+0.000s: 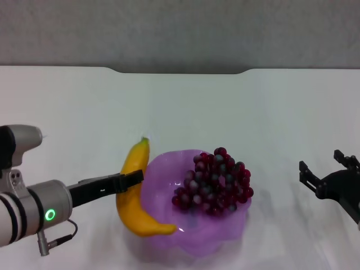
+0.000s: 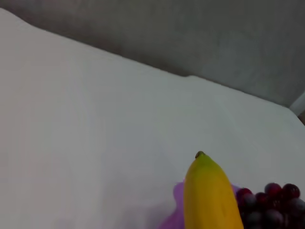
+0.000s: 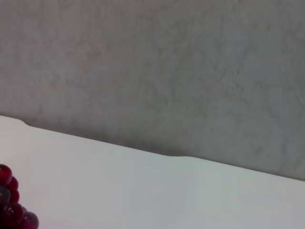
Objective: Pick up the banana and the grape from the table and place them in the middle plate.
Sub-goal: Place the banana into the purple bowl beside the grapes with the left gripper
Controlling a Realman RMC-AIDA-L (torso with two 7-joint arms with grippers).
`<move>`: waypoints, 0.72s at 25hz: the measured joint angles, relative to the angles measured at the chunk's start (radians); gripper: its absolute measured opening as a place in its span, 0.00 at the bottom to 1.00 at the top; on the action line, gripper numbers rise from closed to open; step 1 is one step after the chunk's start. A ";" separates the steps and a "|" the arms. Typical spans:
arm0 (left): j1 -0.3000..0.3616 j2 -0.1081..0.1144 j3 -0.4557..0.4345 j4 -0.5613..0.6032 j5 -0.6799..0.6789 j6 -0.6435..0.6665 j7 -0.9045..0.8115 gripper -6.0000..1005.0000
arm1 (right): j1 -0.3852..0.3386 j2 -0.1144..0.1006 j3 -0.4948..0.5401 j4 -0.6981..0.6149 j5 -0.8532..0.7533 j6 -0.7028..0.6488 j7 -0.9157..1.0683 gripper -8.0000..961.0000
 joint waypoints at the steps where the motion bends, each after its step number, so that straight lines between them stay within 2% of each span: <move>1: -0.001 0.000 0.004 0.016 -0.021 0.019 0.019 0.51 | 0.000 0.000 0.000 0.001 0.000 -0.001 0.000 0.93; 5: -0.035 -0.002 0.085 0.114 -0.143 0.150 0.123 0.51 | 0.000 0.000 0.000 0.001 -0.002 -0.005 0.000 0.93; 8: -0.068 0.000 0.112 0.155 -0.206 0.176 0.153 0.51 | 0.001 0.000 -0.001 0.000 -0.002 -0.006 -0.001 0.93; 18: -0.081 -0.001 0.202 0.166 -0.227 0.243 0.196 0.52 | 0.007 0.000 -0.001 -0.001 -0.003 -0.006 -0.001 0.92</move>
